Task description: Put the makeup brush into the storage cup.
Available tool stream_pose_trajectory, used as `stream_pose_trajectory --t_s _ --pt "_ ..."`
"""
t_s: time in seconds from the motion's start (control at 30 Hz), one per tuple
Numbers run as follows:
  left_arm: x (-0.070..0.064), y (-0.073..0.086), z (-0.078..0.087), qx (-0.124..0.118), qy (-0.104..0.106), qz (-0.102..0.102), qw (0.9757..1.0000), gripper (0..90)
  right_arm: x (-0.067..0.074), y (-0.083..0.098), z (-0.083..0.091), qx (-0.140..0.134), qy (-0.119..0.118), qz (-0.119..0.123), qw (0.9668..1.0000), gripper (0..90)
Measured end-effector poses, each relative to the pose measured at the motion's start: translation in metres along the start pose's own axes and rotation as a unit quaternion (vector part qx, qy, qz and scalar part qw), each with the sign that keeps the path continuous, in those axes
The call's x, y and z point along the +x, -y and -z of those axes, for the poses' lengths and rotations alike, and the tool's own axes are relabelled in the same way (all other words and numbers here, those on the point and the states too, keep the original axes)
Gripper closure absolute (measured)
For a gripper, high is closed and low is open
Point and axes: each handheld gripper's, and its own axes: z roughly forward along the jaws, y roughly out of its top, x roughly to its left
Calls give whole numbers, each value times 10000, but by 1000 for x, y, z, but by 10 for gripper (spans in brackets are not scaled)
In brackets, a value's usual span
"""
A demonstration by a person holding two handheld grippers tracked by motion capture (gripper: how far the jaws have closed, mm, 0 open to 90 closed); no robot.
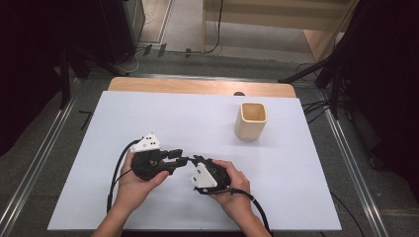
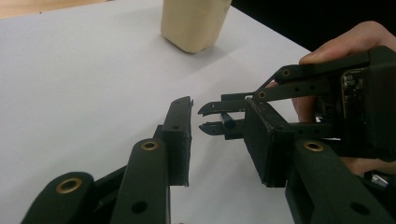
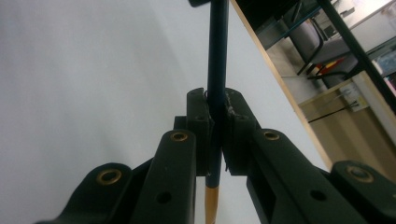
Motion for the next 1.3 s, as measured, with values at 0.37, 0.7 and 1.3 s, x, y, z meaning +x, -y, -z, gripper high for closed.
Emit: stream_pose_trajectory --t_s 0.37,0.7,1.3 --pt "2 1 -7 305 258 209 9990 864 4 0 -1 -1 184 258 9995 836" --pt "10 2 3 -53 32 349 9994 866 -8 0 4 -95 141 -1403 9900 482" --pt "0 7 10 -1000 -119 71 9949 867 -46 28 25 -440 -721 -5861 8058 126"
